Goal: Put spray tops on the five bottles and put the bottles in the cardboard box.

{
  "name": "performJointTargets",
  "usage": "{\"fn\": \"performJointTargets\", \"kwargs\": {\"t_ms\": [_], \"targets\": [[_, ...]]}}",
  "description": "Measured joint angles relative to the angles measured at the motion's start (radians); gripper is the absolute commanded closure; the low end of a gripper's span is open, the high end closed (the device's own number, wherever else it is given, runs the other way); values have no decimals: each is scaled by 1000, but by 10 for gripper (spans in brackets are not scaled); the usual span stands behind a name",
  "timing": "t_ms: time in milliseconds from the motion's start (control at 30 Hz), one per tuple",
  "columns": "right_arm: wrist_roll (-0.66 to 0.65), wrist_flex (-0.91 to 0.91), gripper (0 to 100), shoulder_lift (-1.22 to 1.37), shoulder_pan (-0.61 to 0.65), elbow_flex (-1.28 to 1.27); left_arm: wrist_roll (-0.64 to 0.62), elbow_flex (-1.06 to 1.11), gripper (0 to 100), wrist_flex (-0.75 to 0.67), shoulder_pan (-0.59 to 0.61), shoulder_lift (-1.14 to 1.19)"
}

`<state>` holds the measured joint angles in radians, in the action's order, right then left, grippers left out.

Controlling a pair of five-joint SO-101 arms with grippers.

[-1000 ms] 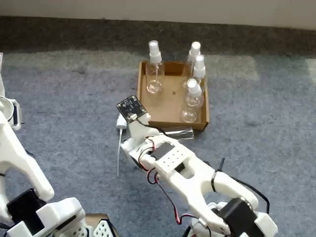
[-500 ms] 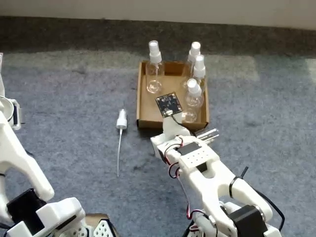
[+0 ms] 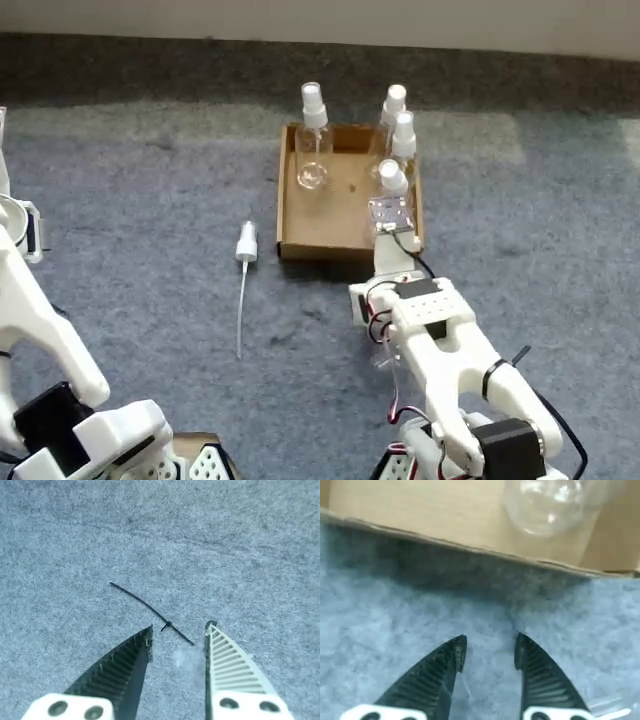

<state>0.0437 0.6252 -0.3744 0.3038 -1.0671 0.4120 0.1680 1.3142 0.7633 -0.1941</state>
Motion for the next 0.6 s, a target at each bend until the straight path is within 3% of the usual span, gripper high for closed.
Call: {"fn": "performJointTargets", "kwargs": {"t_ms": [133,300,433,600], "targets": [[-43,77,858,-20,-83,49,0,0,835,0,-15,0],[-282,313,858,-201,-97,207,0,0,835,0,-15,0],[-580,641,856,-351,-109,377,0,0,835,0,-15,0],[-1074,1003,856,-428,-173,450,0,0,835,0,-15,0]]}}
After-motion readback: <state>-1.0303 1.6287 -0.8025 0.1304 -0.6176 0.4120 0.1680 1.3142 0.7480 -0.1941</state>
